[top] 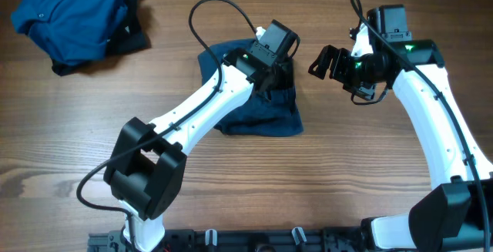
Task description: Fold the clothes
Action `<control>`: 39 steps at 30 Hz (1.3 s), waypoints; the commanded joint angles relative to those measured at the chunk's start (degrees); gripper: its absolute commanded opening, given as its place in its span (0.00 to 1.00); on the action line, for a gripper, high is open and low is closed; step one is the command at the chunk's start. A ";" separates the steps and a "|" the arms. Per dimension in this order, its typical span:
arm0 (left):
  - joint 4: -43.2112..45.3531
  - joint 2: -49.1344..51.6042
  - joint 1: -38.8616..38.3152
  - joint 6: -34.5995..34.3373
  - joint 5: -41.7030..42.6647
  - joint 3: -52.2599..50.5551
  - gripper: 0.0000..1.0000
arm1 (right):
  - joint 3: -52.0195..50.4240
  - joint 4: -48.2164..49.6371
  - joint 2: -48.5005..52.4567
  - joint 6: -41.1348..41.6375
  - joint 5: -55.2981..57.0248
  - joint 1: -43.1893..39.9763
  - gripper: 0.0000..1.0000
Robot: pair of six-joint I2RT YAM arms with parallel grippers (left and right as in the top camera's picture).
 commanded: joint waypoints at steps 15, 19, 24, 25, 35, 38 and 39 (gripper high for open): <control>-20.28 -26.29 21.16 -1.99 -9.42 0.42 1.00 | -0.17 21.27 -0.46 1.22 -36.35 3.02 0.75; -25.55 -26.16 29.46 -1.97 -8.46 0.42 1.00 | -0.17 26.86 1.03 5.38 -36.28 9.81 0.08; -28.96 -25.55 36.09 -1.97 -8.46 0.42 1.00 | -0.17 30.62 4.57 5.55 -34.58 17.88 0.04; -29.68 -25.53 37.20 -1.97 -8.46 0.42 1.00 | -0.20 32.06 6.32 5.51 -34.69 19.32 0.04; -33.55 -25.46 39.12 -1.73 -8.50 0.42 1.00 | -0.17 52.83 26.34 13.11 -46.36 22.03 0.04; -33.57 -25.46 39.12 -1.73 -8.50 0.42 1.00 | -0.17 50.73 30.93 12.76 -46.38 21.14 0.04; -33.55 -25.46 39.12 -1.73 -8.50 0.42 1.00 | -0.20 49.05 32.04 12.07 -46.10 21.00 0.04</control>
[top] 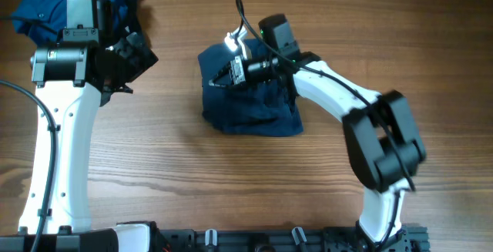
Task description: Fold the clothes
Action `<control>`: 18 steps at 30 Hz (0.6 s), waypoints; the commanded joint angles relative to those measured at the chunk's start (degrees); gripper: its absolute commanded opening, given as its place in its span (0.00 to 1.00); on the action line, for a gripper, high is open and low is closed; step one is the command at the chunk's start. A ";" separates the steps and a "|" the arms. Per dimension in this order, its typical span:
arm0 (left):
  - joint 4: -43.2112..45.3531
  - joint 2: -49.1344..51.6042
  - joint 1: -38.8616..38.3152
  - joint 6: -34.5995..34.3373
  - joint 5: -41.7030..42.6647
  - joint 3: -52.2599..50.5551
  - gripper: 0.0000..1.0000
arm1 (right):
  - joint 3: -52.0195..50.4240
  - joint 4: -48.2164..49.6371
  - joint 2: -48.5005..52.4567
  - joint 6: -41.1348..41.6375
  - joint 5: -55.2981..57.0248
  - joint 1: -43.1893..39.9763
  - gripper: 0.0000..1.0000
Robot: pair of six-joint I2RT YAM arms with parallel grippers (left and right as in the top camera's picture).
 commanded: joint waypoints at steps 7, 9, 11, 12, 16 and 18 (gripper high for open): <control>-0.17 0.55 0.24 -0.48 -0.22 -0.04 1.00 | 0.17 -19.47 8.33 -3.17 14.27 -1.79 0.05; -0.17 0.55 0.24 -0.48 -0.22 -0.04 1.00 | 0.17 -21.51 8.35 -3.32 15.37 -2.16 0.04; -0.17 0.55 0.24 -0.48 -0.22 -0.04 1.00 | 0.20 -21.53 7.96 -3.39 14.84 -2.38 0.04; -0.17 0.55 0.24 -0.48 -0.22 -0.04 1.00 | 0.20 -21.33 7.61 -3.43 14.25 -2.45 0.04; -0.20 0.55 0.24 -0.48 -0.22 -0.04 1.00 | 0.55 -18.71 2.40 -4.81 5.81 -3.58 0.04; -0.26 0.55 0.24 -0.48 -0.22 -0.04 1.00 | 0.87 -17.84 -1.42 -4.83 3.17 -4.24 0.04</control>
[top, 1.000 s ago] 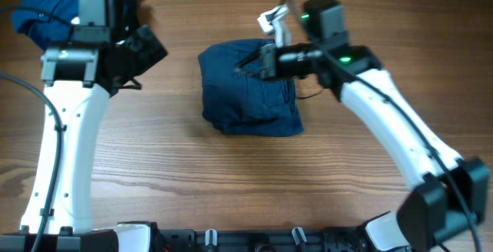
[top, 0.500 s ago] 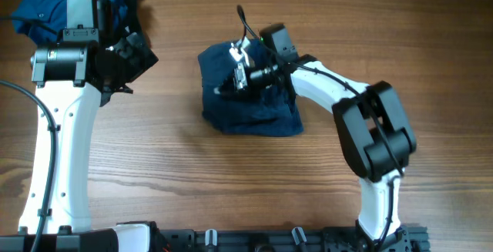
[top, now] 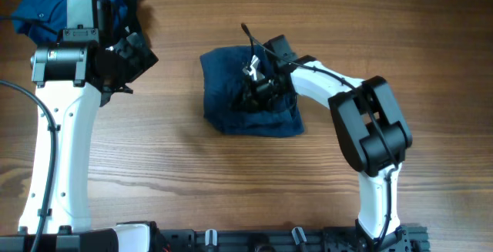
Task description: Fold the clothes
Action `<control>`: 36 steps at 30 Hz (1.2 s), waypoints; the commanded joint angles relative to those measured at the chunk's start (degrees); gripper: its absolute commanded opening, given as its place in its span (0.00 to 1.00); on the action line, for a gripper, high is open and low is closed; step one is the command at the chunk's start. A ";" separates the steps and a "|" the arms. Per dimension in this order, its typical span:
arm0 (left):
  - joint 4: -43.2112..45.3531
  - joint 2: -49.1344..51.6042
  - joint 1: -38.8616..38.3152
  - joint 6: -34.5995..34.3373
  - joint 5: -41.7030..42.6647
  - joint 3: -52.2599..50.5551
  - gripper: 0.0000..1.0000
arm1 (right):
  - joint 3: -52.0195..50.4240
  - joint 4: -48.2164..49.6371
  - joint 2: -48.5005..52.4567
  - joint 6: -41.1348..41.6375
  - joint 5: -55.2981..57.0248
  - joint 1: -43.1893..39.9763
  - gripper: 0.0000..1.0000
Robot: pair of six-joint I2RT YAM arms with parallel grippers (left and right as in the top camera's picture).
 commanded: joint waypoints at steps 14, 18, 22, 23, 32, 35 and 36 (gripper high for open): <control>-0.20 1.68 0.24 -0.48 -0.20 -0.04 1.00 | -7.43 -5.38 -17.14 -11.52 1.42 -2.80 0.19; -0.17 1.79 0.24 -0.48 -0.20 -0.04 1.00 | -12.96 3.06 -10.82 -8.35 -2.32 -2.80 0.19; -0.17 1.79 0.24 -0.48 -0.20 -0.04 1.00 | -14.16 4.22 -5.55 -5.53 0.20 -3.04 0.17; -0.20 1.79 0.24 -0.48 -0.20 -0.04 1.00 | -14.21 4.24 -4.61 -4.70 1.70 -3.04 0.17; -0.24 1.79 0.24 -0.07 -0.39 -0.04 1.00 | -14.19 4.31 -7.34 -0.74 6.29 -4.81 0.06; -0.22 1.79 0.24 -0.07 -0.42 -0.04 1.00 | -13.75 4.33 -14.21 -1.16 3.61 -6.36 0.07; -0.20 1.79 0.24 -0.07 -0.42 -0.04 1.00 | -13.31 4.33 -17.00 -1.36 2.73 -6.69 0.07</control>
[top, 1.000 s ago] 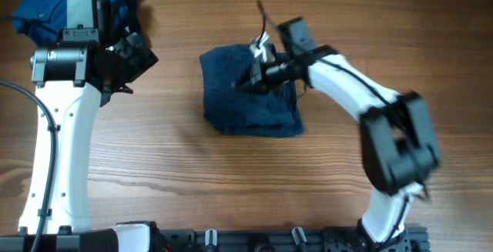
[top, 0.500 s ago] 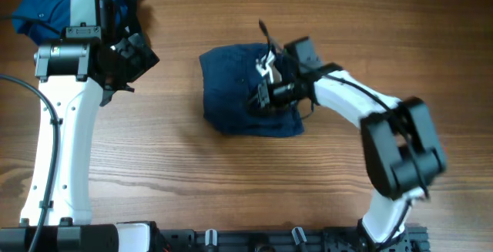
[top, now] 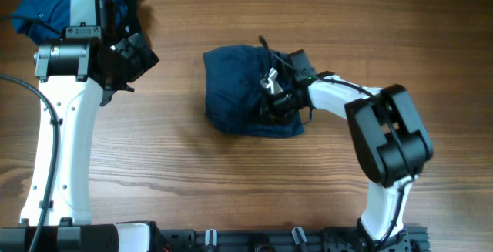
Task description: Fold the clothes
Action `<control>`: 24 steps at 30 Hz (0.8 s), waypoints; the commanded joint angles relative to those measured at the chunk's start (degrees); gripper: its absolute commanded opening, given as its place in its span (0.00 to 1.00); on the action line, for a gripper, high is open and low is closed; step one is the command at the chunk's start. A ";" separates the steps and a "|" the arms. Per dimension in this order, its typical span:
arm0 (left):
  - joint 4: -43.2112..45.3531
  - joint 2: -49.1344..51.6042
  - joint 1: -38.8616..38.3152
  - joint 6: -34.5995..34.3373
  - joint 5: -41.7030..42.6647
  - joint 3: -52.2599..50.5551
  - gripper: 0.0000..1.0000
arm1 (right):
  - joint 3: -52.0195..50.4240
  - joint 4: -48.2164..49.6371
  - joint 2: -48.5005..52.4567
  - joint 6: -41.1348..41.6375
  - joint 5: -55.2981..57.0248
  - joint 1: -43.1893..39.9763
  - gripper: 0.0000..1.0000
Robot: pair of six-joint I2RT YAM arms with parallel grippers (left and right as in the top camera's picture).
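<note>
A dark navy garment (top: 235, 90) lies folded into a compact bundle at the table's centre. My right gripper (top: 273, 99) is low on its right part, with the fingers dark against the dark cloth, so their state is unclear. A pile of blue clothes lies at the far left corner. My left gripper (top: 132, 58) hovers just right of that pile, holding nothing, and its jaws look parted.
The wooden table (top: 246, 183) stretches to the front. The left arm (top: 65, 129) runs up the left side. The right arm (top: 381, 129) bends in from the front right. A black rail (top: 254, 240) lines the front edge.
My right gripper has shifted from the middle of the navy bundle to its right part, slightly nearer the front. The bundle sits a touch further right. The left arm has not moved.
At first my left gripper was on the navy garment and the right one hung open to its right. Then the left arm stood by the pile and the right gripper was at the bundle's far left. It was later at the middle, now on the right.
</note>
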 commanded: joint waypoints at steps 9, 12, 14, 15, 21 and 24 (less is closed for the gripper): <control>0.02 0.37 0.24 -0.11 -0.37 -0.04 1.00 | 3.65 11.19 -28.04 9.88 0.04 -2.51 0.17; -0.02 0.37 0.24 -0.11 -0.37 -0.04 1.00 | 3.65 15.52 -27.10 12.11 0.50 -2.51 0.18; -0.04 0.37 0.24 -0.11 -0.37 -0.04 1.00 | 3.65 19.12 -25.33 12.85 0.48 -2.51 0.18; -0.04 0.37 0.24 -0.11 -0.37 -0.04 1.00 | 3.65 21.00 -24.20 13.33 0.52 -2.51 0.18; -0.02 0.37 0.24 -0.11 -0.37 -0.04 1.00 | 3.65 33.33 -12.85 18.86 0.68 -2.51 0.18; -0.04 0.37 0.24 -0.09 -0.39 -0.04 1.00 | 3.65 37.44 -5.44 21.88 0.44 -2.51 0.17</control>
